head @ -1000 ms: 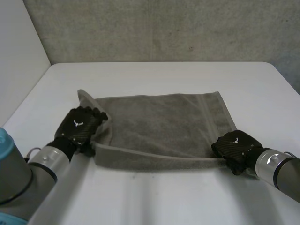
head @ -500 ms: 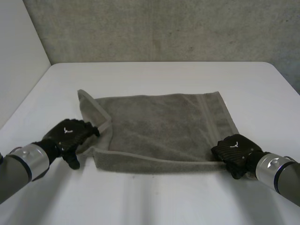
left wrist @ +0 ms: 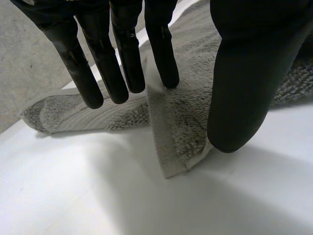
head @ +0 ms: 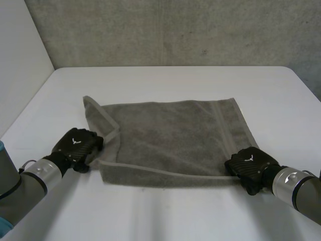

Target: Fold the towel.

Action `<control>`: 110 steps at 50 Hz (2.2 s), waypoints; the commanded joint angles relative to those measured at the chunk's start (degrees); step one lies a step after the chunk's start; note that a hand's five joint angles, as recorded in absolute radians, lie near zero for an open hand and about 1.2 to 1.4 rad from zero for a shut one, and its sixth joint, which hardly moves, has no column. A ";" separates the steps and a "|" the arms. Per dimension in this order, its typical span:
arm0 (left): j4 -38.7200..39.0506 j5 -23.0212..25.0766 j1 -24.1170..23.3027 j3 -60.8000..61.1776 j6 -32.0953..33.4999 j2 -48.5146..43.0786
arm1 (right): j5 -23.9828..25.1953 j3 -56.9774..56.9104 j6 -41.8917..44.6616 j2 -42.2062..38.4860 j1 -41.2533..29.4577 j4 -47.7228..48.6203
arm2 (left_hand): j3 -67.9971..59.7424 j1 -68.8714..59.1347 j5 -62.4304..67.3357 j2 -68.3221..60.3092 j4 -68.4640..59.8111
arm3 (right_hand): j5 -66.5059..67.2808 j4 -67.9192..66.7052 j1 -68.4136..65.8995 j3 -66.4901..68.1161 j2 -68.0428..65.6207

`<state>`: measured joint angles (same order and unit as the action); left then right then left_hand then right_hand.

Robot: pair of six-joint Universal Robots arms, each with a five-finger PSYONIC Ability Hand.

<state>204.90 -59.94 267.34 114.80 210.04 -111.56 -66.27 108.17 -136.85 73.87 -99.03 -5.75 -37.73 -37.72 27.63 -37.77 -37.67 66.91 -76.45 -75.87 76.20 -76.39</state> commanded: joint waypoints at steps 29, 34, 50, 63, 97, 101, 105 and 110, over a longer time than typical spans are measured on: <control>8.41 -7.03 -0.68 1.30 -3.85 3.80 | -0.18 -0.33 -5.34 -0.40 0.51 5.31 | -42.27 -42.28 42.37 -42.23 -42.33 | 3.09 -3.55 -4.13 3.80 -3.61; 12.71 -15.37 -0.41 4.28 -4.56 8.54 | 0.00 -0.86 -9.48 -0.66 2.00 5.23 | -42.27 -42.28 42.37 -42.23 -42.33 | -10.01 9.55 8.97 -9.30 9.49; 13.24 -14.68 -2.35 7.37 -4.38 13.21 | -1.49 -2.70 -10.99 -4.18 2.44 4.87 | -42.27 -42.28 42.37 -42.23 -42.33 | -34.87 34.40 33.83 -34.16 34.35; 12.45 -14.85 -1.47 7.10 -4.38 13.21 | -3.25 -4.80 -10.02 -2.60 5.25 4.53 | -42.27 -42.28 42.37 -42.23 -42.33 | 3.09 -3.55 -4.13 3.80 -3.61; -29.91 -16.00 -1.38 -18.39 -3.76 19.54 | -2.10 -47.78 9.14 -0.63 7.38 -38.63 | -42.27 -42.28 42.37 -42.23 -42.33 | 3.09 -3.55 -4.13 3.80 -3.61; -30.18 -16.61 -2.95 -26.79 -3.68 6.66 | -4.57 -52.18 8.79 -7.51 4.20 -37.93 | -42.27 -42.28 42.37 -42.23 -42.33 | 3.09 -3.55 -4.13 3.80 -3.61; -30.00 -18.63 -4.72 -35.26 -2.97 -0.33 | -9.83 -63.22 8.53 -16.80 -0.36 -33.38 | -42.27 -42.28 42.37 -42.23 -42.33 | 3.09 -3.55 -4.13 3.80 -3.61; -26.86 -22.23 -7.00 -57.44 -2.26 -6.56 | -13.36 -78.55 8.17 -22.72 -2.39 -21.32 | -42.27 -42.28 42.37 -42.23 -42.33 | 3.09 -3.55 -4.13 3.80 -3.61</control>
<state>175.04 -78.94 262.53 77.02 207.45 -112.57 -75.58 44.74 -128.10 57.51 -98.75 -38.32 -69.70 -68.94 59.19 -69.76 -69.77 67.34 -76.69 -76.08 76.49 -76.93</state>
